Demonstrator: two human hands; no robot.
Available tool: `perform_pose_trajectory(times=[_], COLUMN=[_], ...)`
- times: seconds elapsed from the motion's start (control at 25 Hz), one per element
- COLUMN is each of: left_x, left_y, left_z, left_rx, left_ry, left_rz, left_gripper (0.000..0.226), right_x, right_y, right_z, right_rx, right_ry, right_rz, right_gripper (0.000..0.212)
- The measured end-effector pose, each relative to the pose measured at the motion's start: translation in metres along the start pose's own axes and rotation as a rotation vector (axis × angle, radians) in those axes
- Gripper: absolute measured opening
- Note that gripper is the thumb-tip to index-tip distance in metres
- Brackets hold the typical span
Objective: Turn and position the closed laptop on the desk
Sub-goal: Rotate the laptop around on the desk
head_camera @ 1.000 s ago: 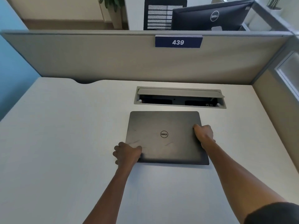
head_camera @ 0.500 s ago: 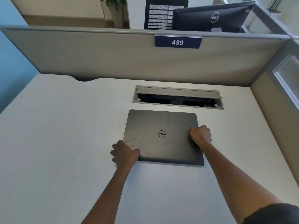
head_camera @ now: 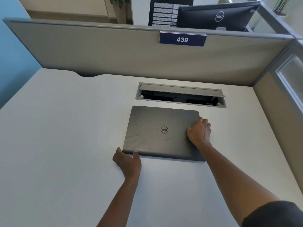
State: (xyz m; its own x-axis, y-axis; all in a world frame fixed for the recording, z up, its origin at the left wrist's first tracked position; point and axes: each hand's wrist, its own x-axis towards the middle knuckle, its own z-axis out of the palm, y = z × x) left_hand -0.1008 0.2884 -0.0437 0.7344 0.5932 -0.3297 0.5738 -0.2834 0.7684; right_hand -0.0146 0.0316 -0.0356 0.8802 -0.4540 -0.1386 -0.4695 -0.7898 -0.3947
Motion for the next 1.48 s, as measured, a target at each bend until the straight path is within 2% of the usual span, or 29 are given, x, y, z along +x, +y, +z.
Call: perform_pose_trajectory(times=[0.08, 0.16, 0.28, 0.36, 0.48, 0.68, 0.8, 0.96, 1.2, 1.48], left_x=[-0.006, -0.015, -0.033, -0.043, -0.043, -0.036, -0.03, -0.027, -0.033, -0.037], left_y=[0.002, 0.005, 0.012, 0.019, 0.025, 0.025, 0.024, 0.021, 0.02, 0.018], left_z=[0.002, 0.008, 0.018, 0.024, 0.032, 0.039, 0.043, 0.048, 0.056, 0.057], left_rx=[-0.119, -0.212, -0.476, -0.676, -0.78, -0.733, -0.598, -0.449, -0.439, -0.454], left_ry=[-0.001, -0.052, -0.333, -0.506, -0.556, -0.556, -0.58, -0.571, -0.465, -0.434], left_rz=[-0.153, -0.283, -0.487, -0.66, -0.743, -0.78, -0.742, -0.696, -0.671, -0.638], left_gripper=[0.067, 0.047, 0.011, 0.01, 0.017, 0.019, 0.024, 0.023, 0.014, 0.017], right_x=[-0.004, -0.006, -0.006, -0.003, 0.006, 0.025, 0.036, 0.052, 0.064, 0.067], right_y=[-0.009, -0.02, -0.037, -0.045, -0.053, -0.067, -0.071, -0.079, -0.084, -0.09], right_z=[0.004, 0.008, 0.014, 0.016, 0.017, 0.02, 0.025, 0.029, 0.029, 0.024], right_rx=[-0.033, -0.06, -0.101, -0.114, -0.14, -0.134, -0.124, -0.201, -0.288, -0.266], right_ry=[-0.009, -0.035, -0.08, -0.113, -0.153, -0.202, -0.192, -0.205, -0.245, -0.291], right_rz=[-0.078, -0.14, -0.207, -0.245, -0.303, -0.377, -0.423, -0.454, -0.459, -0.361], right_gripper=[0.05, 0.052, 0.052, 0.052, 0.052, 0.057, 0.064, 0.064, 0.068, 0.076])
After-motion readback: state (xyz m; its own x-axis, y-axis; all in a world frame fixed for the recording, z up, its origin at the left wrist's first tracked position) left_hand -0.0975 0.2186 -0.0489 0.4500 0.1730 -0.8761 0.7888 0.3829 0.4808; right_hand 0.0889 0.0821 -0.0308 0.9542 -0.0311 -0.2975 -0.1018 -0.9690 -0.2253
